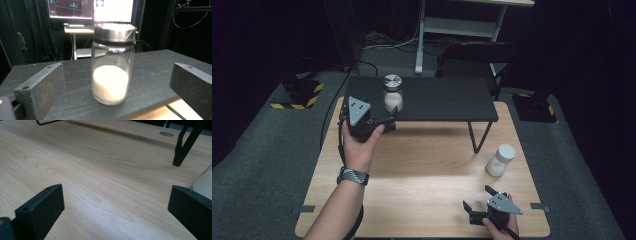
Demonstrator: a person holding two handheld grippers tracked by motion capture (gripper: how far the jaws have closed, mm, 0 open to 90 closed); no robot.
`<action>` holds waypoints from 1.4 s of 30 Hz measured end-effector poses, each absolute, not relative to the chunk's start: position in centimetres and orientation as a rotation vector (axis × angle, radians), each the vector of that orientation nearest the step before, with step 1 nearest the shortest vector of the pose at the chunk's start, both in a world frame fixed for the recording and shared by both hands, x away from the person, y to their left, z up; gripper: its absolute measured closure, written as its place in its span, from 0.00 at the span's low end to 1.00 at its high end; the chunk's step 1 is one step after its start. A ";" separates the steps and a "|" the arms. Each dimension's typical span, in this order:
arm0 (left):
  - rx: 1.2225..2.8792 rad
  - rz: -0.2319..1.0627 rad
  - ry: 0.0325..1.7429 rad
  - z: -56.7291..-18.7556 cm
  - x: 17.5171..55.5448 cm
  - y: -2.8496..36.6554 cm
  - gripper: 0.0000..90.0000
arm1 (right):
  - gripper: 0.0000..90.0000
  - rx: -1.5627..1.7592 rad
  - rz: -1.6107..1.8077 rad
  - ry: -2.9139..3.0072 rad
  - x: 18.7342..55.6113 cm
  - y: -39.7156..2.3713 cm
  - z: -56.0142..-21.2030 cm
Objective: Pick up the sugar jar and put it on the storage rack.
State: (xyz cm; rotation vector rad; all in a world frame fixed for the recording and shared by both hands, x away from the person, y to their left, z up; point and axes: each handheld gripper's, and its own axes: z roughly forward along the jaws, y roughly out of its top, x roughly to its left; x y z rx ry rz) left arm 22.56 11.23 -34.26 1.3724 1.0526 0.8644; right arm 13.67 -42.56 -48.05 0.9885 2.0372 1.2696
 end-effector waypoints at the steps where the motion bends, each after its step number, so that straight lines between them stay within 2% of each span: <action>1: 1.372 0.864 1.053 -34.3 22.6 11.2 0.00 | 0.00 0.988 1.270 2.037 13.7 -42.6 -48.1; 24: 1.434 0.830 0.987 -39.6 17.3 12.7 0.00 | 0.00 0.975 1.258 2.044 13.7 -42.4 -48.0; 42: 1.465 0.750 1.015 -44.3 14.1 13.8 0.00 | 0.00 0.968 1.250 2.046 13.6 -42.3 -48.0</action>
